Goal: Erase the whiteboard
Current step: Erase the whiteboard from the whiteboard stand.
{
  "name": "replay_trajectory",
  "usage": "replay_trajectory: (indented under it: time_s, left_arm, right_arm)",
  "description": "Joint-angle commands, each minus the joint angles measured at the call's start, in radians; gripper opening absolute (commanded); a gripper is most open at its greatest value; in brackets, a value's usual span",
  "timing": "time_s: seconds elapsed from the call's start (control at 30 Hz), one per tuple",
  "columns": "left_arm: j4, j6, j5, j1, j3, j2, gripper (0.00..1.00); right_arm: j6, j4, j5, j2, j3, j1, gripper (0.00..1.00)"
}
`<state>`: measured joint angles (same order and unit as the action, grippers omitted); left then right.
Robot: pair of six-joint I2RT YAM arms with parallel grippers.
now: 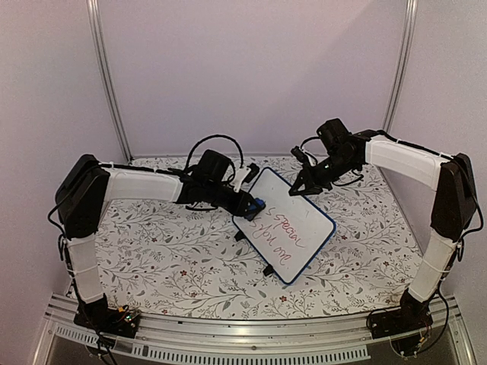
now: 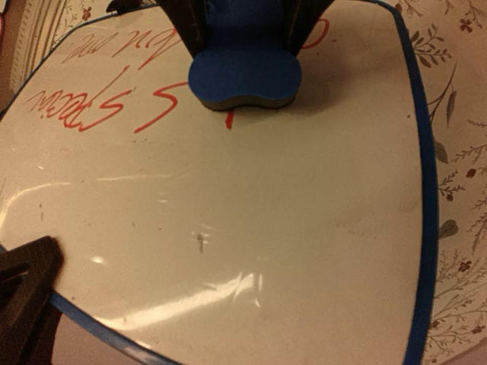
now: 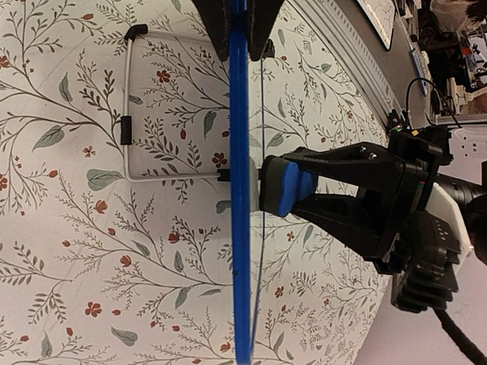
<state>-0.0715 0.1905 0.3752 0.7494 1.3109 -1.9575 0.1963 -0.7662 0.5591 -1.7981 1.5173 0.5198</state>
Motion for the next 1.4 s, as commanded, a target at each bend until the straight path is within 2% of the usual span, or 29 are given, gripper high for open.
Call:
replay_trajectory:
  time_s: [0.0,0.2,1.13,1.37]
  left_arm:
    - [-0.026,-0.025,-0.016,0.023,0.09,-0.03,0.0]
    - [-0.054,-0.024,-0.034,0.028,0.103,-0.062,0.0]
    - [0.006,0.026,-0.055,0.05,-0.121,-0.028,0.0]
    - [-0.008,0.017,-0.059,0.05,-0.101,-0.025,0.0]
  right_arm:
    - [-0.043,-0.073,-0.014,-0.012,-0.032,0.026,0.0]
    - [-0.042,-0.072,-0.016,-0.01,-0.034,0.026,0.0]
    - [-0.043,-0.07,-0.013,-0.014,-0.034,0.026,0.0]
    - [-0.041,-0.072,-0.013,-0.016,-0.031,0.026,0.0]
